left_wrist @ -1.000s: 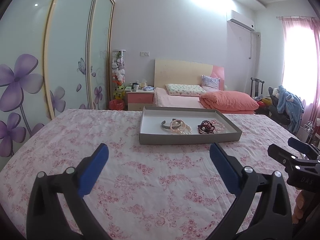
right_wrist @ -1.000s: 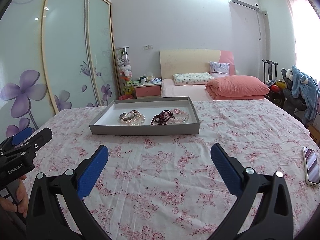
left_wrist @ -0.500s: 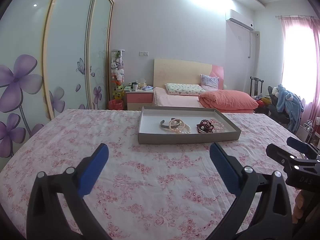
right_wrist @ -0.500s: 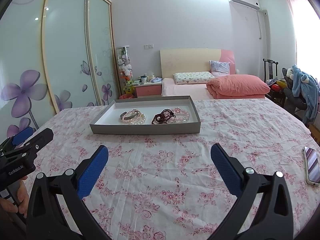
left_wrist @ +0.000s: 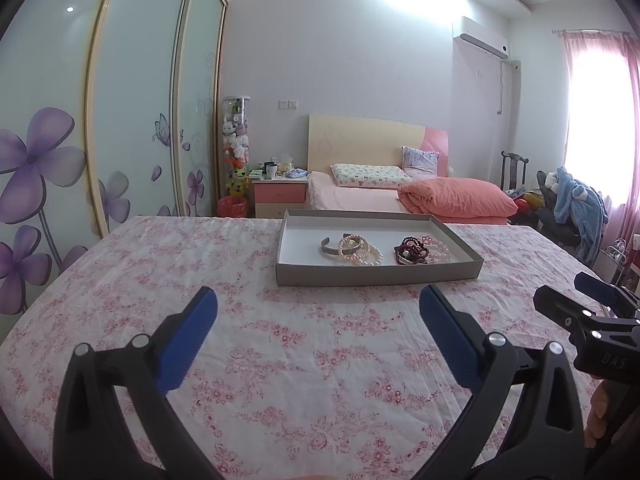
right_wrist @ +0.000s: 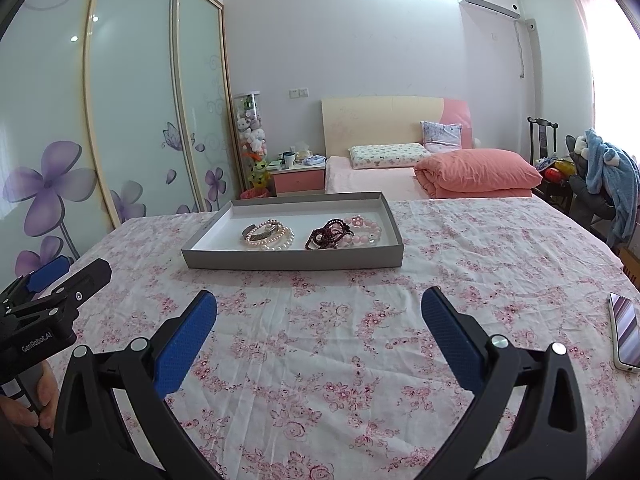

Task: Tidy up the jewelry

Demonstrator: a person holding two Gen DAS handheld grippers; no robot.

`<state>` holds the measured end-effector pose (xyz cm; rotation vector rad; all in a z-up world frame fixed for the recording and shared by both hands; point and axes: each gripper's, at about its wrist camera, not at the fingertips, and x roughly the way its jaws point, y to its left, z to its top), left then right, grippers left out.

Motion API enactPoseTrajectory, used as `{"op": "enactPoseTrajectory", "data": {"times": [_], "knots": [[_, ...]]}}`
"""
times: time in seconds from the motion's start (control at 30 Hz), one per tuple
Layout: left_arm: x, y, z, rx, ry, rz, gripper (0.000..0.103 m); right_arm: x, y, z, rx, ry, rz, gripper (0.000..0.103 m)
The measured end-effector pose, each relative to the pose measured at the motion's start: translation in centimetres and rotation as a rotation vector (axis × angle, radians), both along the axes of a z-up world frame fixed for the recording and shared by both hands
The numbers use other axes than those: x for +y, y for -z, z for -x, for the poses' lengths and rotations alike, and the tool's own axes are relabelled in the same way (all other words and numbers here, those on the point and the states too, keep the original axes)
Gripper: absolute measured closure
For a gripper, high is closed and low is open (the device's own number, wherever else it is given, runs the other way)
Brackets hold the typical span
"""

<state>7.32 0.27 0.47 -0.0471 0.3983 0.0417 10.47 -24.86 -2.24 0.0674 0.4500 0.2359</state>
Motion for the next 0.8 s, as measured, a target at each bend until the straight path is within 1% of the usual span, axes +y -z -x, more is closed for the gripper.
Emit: {"op": "enactPoseTrajectory", "data": {"times": [0.8], "knots": [[0.09,0.38,-0.14,0.012,-0.003,0.000,0.004,0.38,0.00,-0.03,0.010,-0.009,-0.004,0.002]]}}
